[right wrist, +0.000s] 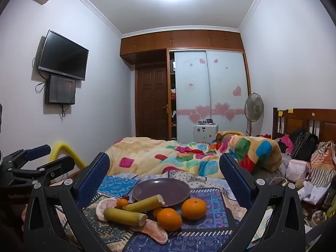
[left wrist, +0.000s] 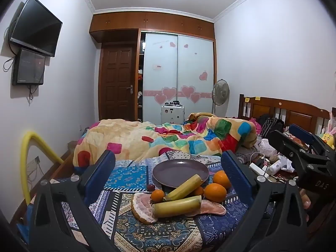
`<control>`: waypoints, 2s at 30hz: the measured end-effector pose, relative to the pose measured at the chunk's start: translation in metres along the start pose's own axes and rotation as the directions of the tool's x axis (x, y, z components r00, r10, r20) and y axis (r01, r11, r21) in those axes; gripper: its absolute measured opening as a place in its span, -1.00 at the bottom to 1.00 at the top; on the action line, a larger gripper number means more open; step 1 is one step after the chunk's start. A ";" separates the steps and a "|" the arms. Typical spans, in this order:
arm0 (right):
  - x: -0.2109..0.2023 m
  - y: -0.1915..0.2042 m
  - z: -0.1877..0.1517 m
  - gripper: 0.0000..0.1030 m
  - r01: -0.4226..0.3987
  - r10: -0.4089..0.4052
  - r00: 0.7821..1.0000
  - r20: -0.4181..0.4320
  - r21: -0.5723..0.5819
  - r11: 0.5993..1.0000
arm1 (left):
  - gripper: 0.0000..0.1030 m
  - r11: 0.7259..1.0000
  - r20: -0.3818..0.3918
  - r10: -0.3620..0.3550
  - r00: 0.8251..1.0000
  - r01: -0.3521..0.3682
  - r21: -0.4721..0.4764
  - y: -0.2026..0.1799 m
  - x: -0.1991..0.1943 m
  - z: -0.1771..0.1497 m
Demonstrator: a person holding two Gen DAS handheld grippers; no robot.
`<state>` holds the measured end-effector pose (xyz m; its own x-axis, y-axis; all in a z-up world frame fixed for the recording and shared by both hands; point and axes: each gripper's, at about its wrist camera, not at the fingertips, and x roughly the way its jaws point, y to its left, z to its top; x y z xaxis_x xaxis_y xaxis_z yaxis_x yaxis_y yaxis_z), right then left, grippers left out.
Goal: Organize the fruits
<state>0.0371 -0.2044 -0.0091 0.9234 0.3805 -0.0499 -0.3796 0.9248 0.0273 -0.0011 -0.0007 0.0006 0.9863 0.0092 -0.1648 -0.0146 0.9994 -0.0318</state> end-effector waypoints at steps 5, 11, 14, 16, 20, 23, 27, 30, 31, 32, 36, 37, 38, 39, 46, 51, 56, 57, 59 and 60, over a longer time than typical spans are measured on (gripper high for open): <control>0.000 0.001 0.000 1.00 0.005 -0.005 1.000 0.004 -0.006 1.000 | 0.98 1.000 -0.019 -0.001 1.000 0.001 -0.006 -0.003 0.003 -0.003; 0.000 -0.002 -0.005 1.00 -0.003 0.003 1.000 0.008 0.009 1.000 | 0.98 1.000 -0.007 -0.001 1.000 0.001 -0.004 0.000 0.000 -0.001; 0.001 0.000 -0.006 1.00 -0.007 0.007 1.000 0.011 0.013 1.000 | 0.98 1.000 0.001 -0.001 1.000 0.001 -0.002 -0.001 0.001 -0.001; -0.002 0.001 -0.001 1.00 -0.006 0.006 1.000 0.014 0.012 1.000 | 0.98 1.000 0.000 -0.002 1.000 0.002 -0.004 0.000 0.001 -0.001; -0.003 0.003 -0.001 1.00 -0.008 0.008 1.000 0.020 0.011 1.000 | 0.98 1.000 0.003 -0.001 1.000 0.001 0.000 -0.001 0.001 -0.003; -0.003 0.003 0.000 1.00 -0.009 0.009 1.000 0.021 0.012 1.000 | 0.98 1.000 0.006 -0.001 1.000 0.001 0.000 -0.001 0.001 -0.003; -0.004 0.004 0.000 1.00 -0.011 0.010 1.000 0.021 0.015 1.000 | 0.98 1.000 0.010 -0.006 1.000 0.006 0.000 -0.001 -0.001 -0.002; -0.004 0.003 0.000 1.00 -0.011 0.011 1.000 0.022 0.014 1.000 | 0.98 1.000 0.014 0.000 1.000 0.000 0.004 -0.002 -0.002 -0.001; -0.004 0.003 0.000 1.00 -0.011 0.011 1.000 0.022 0.014 1.000 | 0.98 1.000 0.015 -0.001 1.000 0.001 0.007 -0.002 -0.002 -0.001; -0.004 0.003 -0.001 1.00 -0.011 0.011 1.000 0.022 0.015 1.000 | 0.99 1.000 0.015 -0.001 1.000 0.001 0.007 -0.003 -0.002 -0.001; -0.004 0.002 -0.001 1.00 -0.011 0.011 1.000 0.022 0.016 1.000 | 0.99 1.000 0.015 0.001 1.000 -0.001 0.007 -0.003 -0.002 -0.002; -0.004 0.002 -0.001 1.00 -0.011 0.011 1.000 0.022 0.017 1.000 | 0.99 1.000 0.014 0.003 1.000 -0.003 0.007 -0.003 -0.002 -0.002; -0.004 0.002 -0.001 1.00 -0.012 0.012 1.000 0.021 0.018 1.000 | 0.99 1.000 0.014 0.003 1.000 -0.003 0.008 -0.003 -0.002 -0.001; -0.004 0.002 -0.001 1.00 -0.014 0.013 1.000 0.019 0.019 1.000 | 0.99 1.000 0.013 0.003 1.000 -0.004 0.008 -0.004 -0.002 -0.002; -0.002 0.006 -0.003 1.00 -0.016 0.015 1.000 0.013 0.016 1.000 | 0.99 1.000 0.012 0.006 1.000 -0.006 0.009 -0.004 -0.002 -0.002; -0.001 0.006 -0.003 1.00 -0.018 0.018 1.000 0.011 0.018 1.000 | 0.99 1.000 0.009 0.006 1.000 -0.006 0.004 0.000 0.001 -0.002; -0.001 0.009 -0.004 1.00 -0.020 0.020 1.000 0.010 0.012 1.000 | 0.99 1.000 0.010 0.008 1.000 -0.008 0.005 0.001 0.002 -0.002; -0.001 0.009 -0.004 1.00 -0.020 0.020 1.000 0.009 0.013 1.000 | 0.99 1.000 0.011 0.011 1.000 -0.011 0.007 0.002 0.002 -0.002; -0.001 0.009 -0.004 1.00 -0.021 0.021 1.000 0.010 0.014 1.000 | 0.99 1.000 0.012 0.014 1.000 -0.014 0.007 0.003 0.002 -0.002; -0.001 0.009 -0.004 1.00 -0.020 0.020 1.000 0.010 0.014 1.000 | 0.99 1.000 0.011 0.013 1.000 -0.013 0.006 0.004 0.003 -0.002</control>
<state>0.0327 -0.1964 -0.0129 0.9164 0.3984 -0.0394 -0.3968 0.9169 0.0421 0.0011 0.0029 -0.0023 0.9878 0.0224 -0.1541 -0.0264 0.9994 -0.0240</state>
